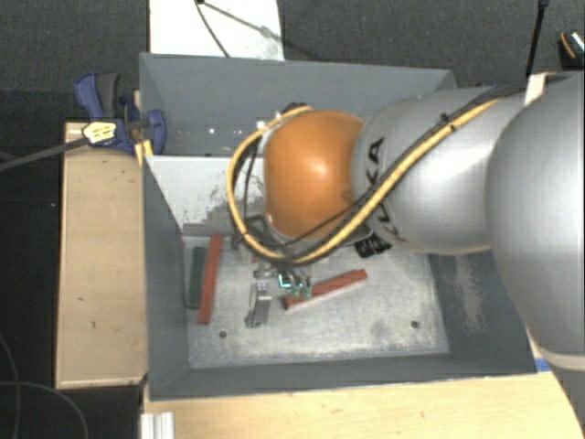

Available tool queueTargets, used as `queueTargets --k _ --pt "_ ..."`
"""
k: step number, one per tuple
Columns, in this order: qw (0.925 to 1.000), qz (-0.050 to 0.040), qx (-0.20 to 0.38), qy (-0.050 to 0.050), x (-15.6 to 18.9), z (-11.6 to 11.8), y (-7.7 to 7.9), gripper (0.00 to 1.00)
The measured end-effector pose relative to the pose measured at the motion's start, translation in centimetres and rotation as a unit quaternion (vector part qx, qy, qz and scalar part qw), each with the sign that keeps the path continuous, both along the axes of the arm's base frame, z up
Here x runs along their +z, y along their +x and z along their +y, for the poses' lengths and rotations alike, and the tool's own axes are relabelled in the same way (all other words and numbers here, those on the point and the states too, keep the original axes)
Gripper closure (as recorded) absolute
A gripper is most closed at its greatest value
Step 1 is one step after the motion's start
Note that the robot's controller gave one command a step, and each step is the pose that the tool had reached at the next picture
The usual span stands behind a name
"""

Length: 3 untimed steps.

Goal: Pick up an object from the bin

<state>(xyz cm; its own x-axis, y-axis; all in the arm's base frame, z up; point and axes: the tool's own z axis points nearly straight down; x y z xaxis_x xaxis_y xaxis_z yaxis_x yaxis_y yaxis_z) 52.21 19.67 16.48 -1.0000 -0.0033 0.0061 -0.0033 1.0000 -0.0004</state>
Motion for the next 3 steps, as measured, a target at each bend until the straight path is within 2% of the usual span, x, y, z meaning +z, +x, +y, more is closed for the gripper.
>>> queueTargets --k 1,2,3 --pt "0.9934 -0.0012 0.115 -0.001 -9.6 -8.7 1.5 0.00" --pt "0.9935 -0.0033 0.114 0.001 -9.4 -8.4 1.6 1.00" --pt "0.9954 -0.0083 0.096 0.001 6.3 -9.2 1.3 1.00"
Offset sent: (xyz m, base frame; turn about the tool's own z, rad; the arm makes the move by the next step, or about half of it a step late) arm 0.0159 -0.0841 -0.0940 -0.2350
